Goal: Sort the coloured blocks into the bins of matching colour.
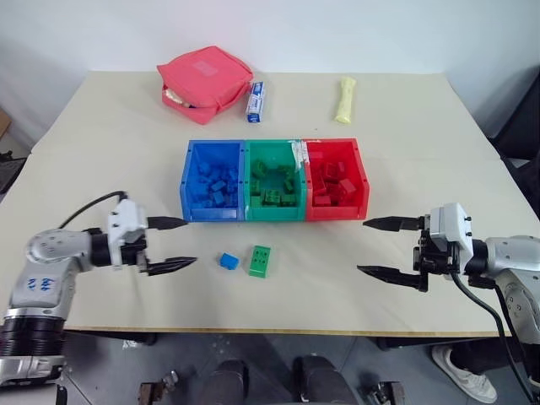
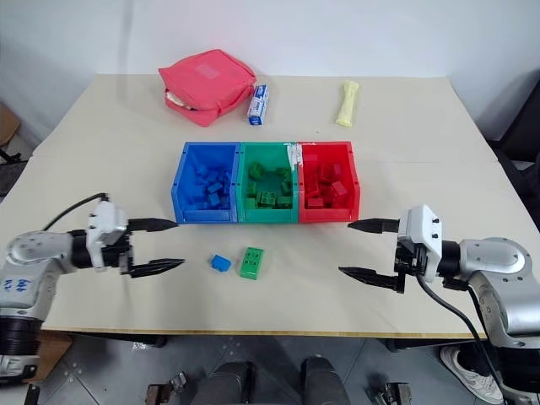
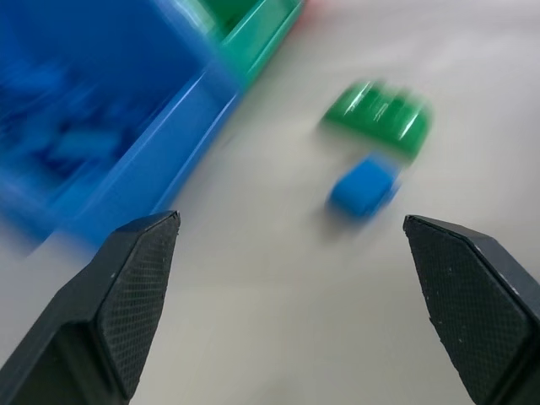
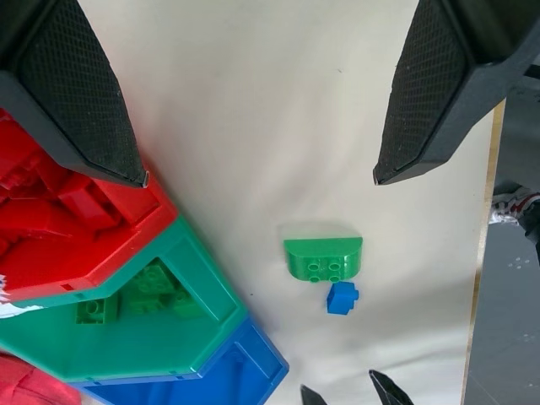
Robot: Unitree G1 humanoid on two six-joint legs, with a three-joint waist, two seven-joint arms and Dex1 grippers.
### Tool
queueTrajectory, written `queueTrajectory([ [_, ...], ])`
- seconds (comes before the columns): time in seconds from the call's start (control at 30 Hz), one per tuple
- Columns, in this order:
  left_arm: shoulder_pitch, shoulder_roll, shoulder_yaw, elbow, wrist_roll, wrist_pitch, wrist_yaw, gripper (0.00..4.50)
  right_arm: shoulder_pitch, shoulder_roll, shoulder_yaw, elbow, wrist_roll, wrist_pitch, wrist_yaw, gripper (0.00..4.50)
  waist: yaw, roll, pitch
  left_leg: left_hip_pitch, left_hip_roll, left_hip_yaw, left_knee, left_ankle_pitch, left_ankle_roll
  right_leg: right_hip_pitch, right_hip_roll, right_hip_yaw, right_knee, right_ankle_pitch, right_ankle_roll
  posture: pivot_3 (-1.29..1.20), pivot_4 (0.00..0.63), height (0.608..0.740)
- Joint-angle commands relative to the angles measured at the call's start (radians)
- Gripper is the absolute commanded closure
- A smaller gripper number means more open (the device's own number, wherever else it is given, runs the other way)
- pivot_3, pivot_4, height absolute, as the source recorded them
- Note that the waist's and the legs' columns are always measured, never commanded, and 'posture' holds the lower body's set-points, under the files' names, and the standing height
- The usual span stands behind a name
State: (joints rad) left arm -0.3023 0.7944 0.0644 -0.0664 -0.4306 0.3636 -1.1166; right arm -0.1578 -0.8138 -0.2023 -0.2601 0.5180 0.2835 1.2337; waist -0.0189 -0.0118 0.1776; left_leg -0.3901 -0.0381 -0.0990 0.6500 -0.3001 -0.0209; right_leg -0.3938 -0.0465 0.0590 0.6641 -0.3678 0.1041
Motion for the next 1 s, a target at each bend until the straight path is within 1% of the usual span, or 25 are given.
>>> queueTrajectory([
  [0.03, -0.024, 0.015, -0.07, -0.207, 0.002, 0.243, 0.126, 0.0, 0.022, 0.0, -0.012, -0.06, 0.029, 0.006, -0.019, 0.02, 0.001, 0.0, 0.0, 0.0, 0.0, 0.0, 0.0, 0.0, 0.0, 0.0, 0.0, 0.0, 0.0, 0.0, 0.0, 0.0, 0.15, 0.74],
  [0.07, -0.038, 0.02, -0.103, -0.256, 0.02, 0.317, 0.167, 0.0, 0.029, 0.001, -0.01, -0.07, 0.033, 0.007, -0.022, 0.02, 0.001, 0.0, 0.0, 0.0, 0.0, 0.0, 0.0, 0.0, 0.0, 0.0, 0.0, 0.0, 0.0, 0.0, 0.0, 0.0, 0.15, 0.74],
  [0.13, -0.071, 0.009, -0.139, -0.333, 0.014, 0.454, 0.238, 0.0, 0.041, 0.003, -0.009, -0.088, 0.047, 0.02, -0.033, 0.02, 0.0, 0.0, 0.0, 0.0, 0.0, 0.0, 0.0, 0.0, 0.0, 0.0, 0.001, 0.0, 0.0, 0.0, 0.0, 0.0, 0.15, 0.74],
  [0.17, -0.109, -0.012, -0.162, -0.366, 0.018, 0.562, 0.303, 0.0, 0.045, 0.006, -0.008, -0.098, 0.05, 0.02, -0.041, 0.02, 0.0, 0.0, 0.0, 0.0, 0.0, 0.0, 0.0, 0.0, 0.0, 0.0, 0.001, 0.0, 0.0, 0.0, 0.0, 0.0, 0.15, 0.74],
  [0.23, -0.178, -0.073, -0.184, -0.408, 0.012, 0.755, 0.416, 0.0, 0.055, 0.012, -0.006, -0.121, 0.062, 0.033, -0.058, 0.02, 0.007, 0.0, 0.0, 0.0, 0.0, 0.0, 0.001, 0.0, 0.0, 0.0, 0.001, 0.0, 0.001, 0.0, 0.0, 0.0, 0.15, 0.74],
  [0.27, -0.201, -0.097, -0.187, -0.421, 0.007, 0.822, 0.452, 0.0, 0.058, 0.013, -0.004, -0.129, 0.066, 0.039, -0.065, 0.02, 0.012, 0.0, 0.0, 0.0, 0.0, 0.0, 0.001, 0.0, 0.0, 0.0, 0.001, 0.0, 0.001, 0.0, 0.0, 0.0, 0.15, 0.74],
  [0.33, -0.263, -0.148, -0.236, -0.438, 0.009, 0.937, 0.507, 0.0, 0.068, 0.023, 0.006, -0.154, 0.072, 0.046, -0.083, 0.02, 0.016, 0.0, 0.0, 0.0, 0.0, 0.0, 0.003, 0.0, 0.001, 0.001, 0.002, 0.0, 0.002, 0.0, 0.0, 0.0, 0.15, 0.74],
  [0.4, -0.313, -0.221, -0.272, -0.433, 0.017, 1.049, 0.573, 0.0, 0.077, 0.035, 0.018, -0.183, 0.081, 0.055, -0.103, 0.02, 0.019, 0.0, 0.0, 0.0, 0.0, 0.0, 0.003, 0.0, 0.001, 0.001, 0.002, 0.0, 0.002, 0.0, 0.0, 0.0, 0.15, 0.74],
  [0.5, -0.349, -0.236, -0.329, -0.443, 0.017, 1.12, 0.609, 0.0, 0.084, 0.045, 0.028, -0.221, 0.088, 0.067, -0.132, 0.02, 0.021, -0.001, 0.0, 0.0, -0.001, 0.0, 0.005, 0.0, 0.0, 0.001, 0.002, 0.0, 0.002, 0.0, 0.0, 0.0, 0.15, 0.74],
  [0.57, -0.361, -0.238, -0.351, -0.447, 0.009, 1.144, 0.619, 0.0, 0.093, 0.045, 0.021, -0.241, 0.102, 0.079, -0.147, 0.02, 0.02, -0.001, 0.0, 0.0, -0.001, 0.0, 0.005, 0.002, -0.004, 0.001, 0.002, 0.0, 0.002, 0.0, 0.0, 0.0, 0.15, 0.74],
  [0.7, -0.368, -0.242, -0.375, -0.434, 0.006, 1.146, 0.633, 0.0, 0.107, 0.043, 0.013, -0.26, 0.115, 0.088, -0.168, 0.02, 0.019, -0.001, 0.0, 0.0, 0.0, 0.0, 0.004, 0.003, -0.005, 0.001, 0.002, 0.0, 0.002, 0.0, 0.0, 0.0, 0.15, 0.74],
  [0.8, -0.356, -0.229, -0.422, -0.422, 0.012, 1.13, 0.639, 0.0, 0.127, 0.03, -0.005, -0.267, 0.135, 0.095, -0.161, 0.02, 0.021, -0.001, 0.0, 0.0, -0.001, 0.0, 0.004, 0.003, -0.005, 0.001, 0.002, 0.0, 0.001, 0.0, 0.0, 0.0, 0.15, 0.74],
  [0.9, -0.334, -0.222, -0.438, -0.411, 0.014, 1.107, 0.642, 0.52, 0.149, 0.018, -0.013, -0.278, 0.153, 0.096, -0.147, 0.0, 0.022, -0.001, 0.0, 0.0, -0.001, 0.0, 0.004, 0.003, -0.005, 0.002, 0.002, 0.0, 0.001, 0.0, 0.0, 0.0, 0.15, 0.74],
  [1.0, -0.319, -0.212, -0.445, -0.404, 0.011, 1.087, 0.639, 1.4, 0.164, 0.019, -0.005, -0.285, 0.143, 0.079, -0.145, 0.0, 0.022, -0.001, 0.0, 0.001, -0.001, 0.0, 0.004, 0.003, -0.005, 0.002, 0.002, 0.0, 0.001, 0.0, 0.0, 0.0, 0.15, 0.74],
])
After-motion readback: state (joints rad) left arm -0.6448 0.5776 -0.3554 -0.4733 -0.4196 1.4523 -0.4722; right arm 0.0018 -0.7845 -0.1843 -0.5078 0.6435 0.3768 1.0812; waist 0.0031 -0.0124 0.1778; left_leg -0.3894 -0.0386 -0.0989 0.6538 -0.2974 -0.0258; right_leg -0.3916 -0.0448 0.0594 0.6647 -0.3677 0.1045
